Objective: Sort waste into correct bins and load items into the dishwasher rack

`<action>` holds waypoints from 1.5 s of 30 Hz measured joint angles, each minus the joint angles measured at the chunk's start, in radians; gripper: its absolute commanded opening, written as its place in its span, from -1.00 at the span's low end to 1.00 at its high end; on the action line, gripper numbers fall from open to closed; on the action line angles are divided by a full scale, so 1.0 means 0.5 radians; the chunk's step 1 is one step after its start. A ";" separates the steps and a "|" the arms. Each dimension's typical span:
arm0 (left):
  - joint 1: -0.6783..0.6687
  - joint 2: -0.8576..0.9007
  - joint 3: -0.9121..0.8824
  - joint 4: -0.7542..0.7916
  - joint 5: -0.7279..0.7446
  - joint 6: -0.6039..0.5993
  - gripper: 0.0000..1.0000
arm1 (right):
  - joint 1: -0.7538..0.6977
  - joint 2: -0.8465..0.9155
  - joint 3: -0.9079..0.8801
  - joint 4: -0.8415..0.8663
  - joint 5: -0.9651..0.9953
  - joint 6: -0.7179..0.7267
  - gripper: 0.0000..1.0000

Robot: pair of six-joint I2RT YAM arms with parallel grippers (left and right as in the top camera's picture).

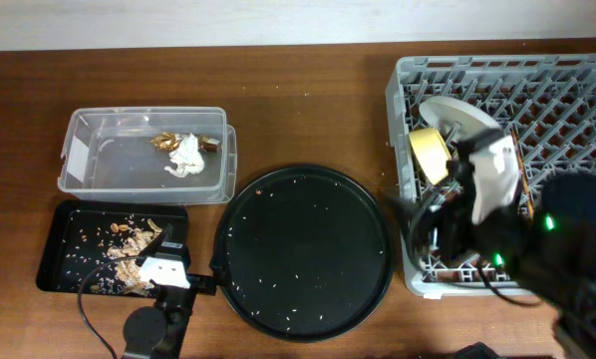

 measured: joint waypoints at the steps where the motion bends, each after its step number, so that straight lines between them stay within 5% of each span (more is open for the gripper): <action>1: 0.000 0.001 0.000 0.000 0.000 0.000 0.99 | 0.033 -0.028 0.000 -0.009 -0.005 -0.001 0.97; 14: 0.000 0.001 0.000 0.000 0.000 0.000 0.99 | -0.005 -0.338 -0.075 -0.011 0.391 -0.016 0.97; 21: 0.000 -0.001 0.000 -0.001 0.000 -0.001 0.99 | -0.388 -0.990 -0.922 0.546 0.451 -0.025 0.97; 30: 0.000 0.001 0.000 0.000 0.000 0.000 0.99 | -0.506 -1.707 -2.190 1.139 0.457 -0.027 0.97; 41: 0.000 0.000 0.000 0.000 0.000 -0.001 0.99 | -0.512 -1.818 -2.886 2.013 0.449 -0.027 0.97; 45: 0.000 0.001 0.000 0.000 0.000 0.000 0.99 | -0.512 -1.818 -2.953 2.043 0.449 -0.027 0.97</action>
